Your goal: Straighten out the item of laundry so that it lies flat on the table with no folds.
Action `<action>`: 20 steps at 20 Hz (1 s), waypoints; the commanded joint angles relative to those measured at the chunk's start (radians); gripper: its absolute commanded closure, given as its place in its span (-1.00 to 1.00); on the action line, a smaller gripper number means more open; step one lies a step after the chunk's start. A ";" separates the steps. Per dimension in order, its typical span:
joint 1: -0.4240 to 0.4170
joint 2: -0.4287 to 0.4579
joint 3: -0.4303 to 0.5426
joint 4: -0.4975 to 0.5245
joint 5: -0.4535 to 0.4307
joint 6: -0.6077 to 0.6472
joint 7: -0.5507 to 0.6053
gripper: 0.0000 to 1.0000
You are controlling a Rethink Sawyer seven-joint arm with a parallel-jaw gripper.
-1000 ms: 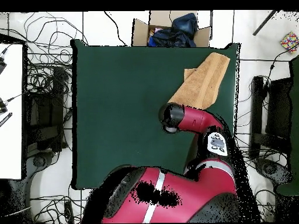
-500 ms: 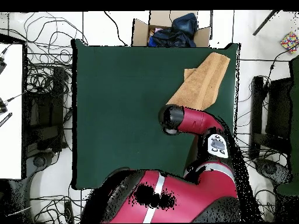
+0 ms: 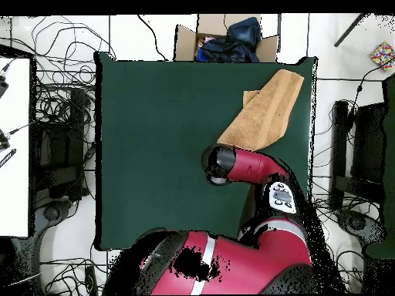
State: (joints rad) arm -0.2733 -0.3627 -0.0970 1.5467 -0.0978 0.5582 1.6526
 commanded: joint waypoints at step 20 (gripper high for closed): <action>0.031 0.026 0.057 0.022 -0.046 -0.069 0.090 -1.00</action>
State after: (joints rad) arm -0.2685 -0.3559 -0.0952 1.5518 -0.1011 0.5580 1.6526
